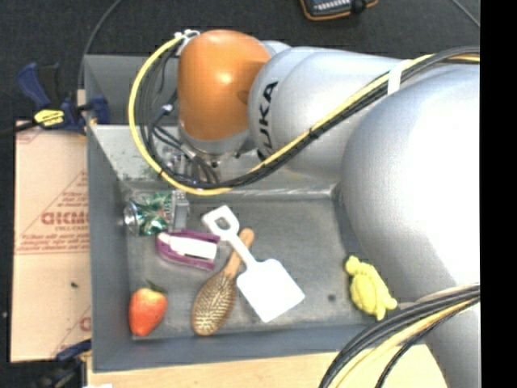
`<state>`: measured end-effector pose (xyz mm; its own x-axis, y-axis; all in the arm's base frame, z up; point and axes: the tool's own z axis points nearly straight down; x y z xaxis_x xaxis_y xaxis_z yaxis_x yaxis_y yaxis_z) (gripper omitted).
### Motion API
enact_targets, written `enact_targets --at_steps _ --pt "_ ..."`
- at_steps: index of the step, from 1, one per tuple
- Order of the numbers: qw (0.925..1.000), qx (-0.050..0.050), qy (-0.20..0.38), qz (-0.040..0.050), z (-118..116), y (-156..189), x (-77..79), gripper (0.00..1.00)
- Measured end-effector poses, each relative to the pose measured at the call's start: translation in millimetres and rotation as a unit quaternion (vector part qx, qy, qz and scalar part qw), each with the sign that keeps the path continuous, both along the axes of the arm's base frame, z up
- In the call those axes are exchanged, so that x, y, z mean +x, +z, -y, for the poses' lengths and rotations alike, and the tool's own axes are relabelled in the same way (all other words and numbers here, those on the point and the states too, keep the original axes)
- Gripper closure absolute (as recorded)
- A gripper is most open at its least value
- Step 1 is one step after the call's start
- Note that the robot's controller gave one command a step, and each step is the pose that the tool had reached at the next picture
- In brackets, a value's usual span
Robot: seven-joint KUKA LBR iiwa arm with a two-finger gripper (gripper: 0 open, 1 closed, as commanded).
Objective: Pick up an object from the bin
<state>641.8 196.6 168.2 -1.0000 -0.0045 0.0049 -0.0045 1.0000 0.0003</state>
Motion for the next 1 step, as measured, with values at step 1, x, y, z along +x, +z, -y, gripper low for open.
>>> enact_targets --at_steps 1 --pt "1.0 0.001 -0.002 0.0041 0.9 4.8 2.3 0.0"
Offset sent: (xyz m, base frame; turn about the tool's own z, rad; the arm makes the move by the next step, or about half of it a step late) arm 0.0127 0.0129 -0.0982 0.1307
